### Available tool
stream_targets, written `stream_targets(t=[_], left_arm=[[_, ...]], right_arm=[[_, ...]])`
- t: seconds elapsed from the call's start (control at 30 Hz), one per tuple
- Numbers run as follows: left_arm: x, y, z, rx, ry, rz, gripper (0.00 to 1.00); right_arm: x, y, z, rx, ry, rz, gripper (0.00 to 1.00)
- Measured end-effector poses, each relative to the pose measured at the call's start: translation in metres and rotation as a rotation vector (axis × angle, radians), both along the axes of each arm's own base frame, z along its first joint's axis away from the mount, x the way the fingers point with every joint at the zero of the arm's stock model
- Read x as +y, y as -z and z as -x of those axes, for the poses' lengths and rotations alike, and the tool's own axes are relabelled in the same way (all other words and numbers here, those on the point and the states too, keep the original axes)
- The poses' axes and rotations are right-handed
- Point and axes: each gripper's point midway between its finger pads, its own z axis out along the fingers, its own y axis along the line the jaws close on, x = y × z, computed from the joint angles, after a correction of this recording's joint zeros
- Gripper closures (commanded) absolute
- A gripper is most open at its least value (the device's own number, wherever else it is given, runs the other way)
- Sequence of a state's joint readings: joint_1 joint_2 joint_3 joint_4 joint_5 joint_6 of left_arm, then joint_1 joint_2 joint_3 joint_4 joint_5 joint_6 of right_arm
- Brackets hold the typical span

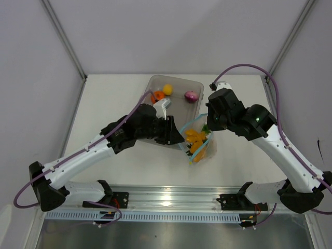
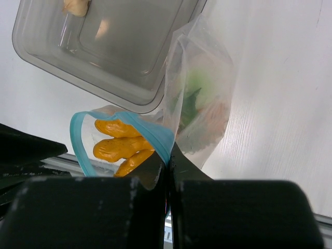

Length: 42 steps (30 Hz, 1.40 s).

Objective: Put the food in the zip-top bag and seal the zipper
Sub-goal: Place the fake vegetable in the zipper food storage bag, then adjust the fake vegetable in the zipper food storage bag.

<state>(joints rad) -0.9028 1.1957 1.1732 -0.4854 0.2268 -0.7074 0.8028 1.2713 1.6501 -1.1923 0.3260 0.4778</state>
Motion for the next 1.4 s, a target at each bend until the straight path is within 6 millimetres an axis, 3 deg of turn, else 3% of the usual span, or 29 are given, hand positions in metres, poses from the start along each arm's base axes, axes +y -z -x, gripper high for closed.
stream_targets(t=[0.33,0.57,0.83,1.0,1.27,1.4], left_arm=[[0.001,0.012,-0.006,0.019,-0.051,-0.079,0.63],[-0.010,0.006,-0.011,0.020,-0.051,-0.077,0.51],[-0.014,0.029,-0.016,0.058,-0.068,-0.137,0.48],[-0.013,0.033,-0.018,0.056,-0.086,-0.154,0.45],[-0.020,0.038,-0.025,0.059,-0.110,-0.155,0.44],[-0.024,0.038,-0.030,0.058,-0.122,-0.155,0.49]], right_arm=[[0.000,0.000,0.000,0.002,-0.001,0.001,1.00],[0.001,0.002,-0.001,0.005,-0.001,0.003,1.00],[0.001,0.002,-0.001,0.006,-0.001,0.004,1.00],[0.001,0.002,-0.001,0.006,-0.001,0.004,1.00],[0.004,0.002,0.001,0.006,-0.012,0.004,1.00],[0.005,0.002,0.002,0.006,-0.015,0.004,1.00]])
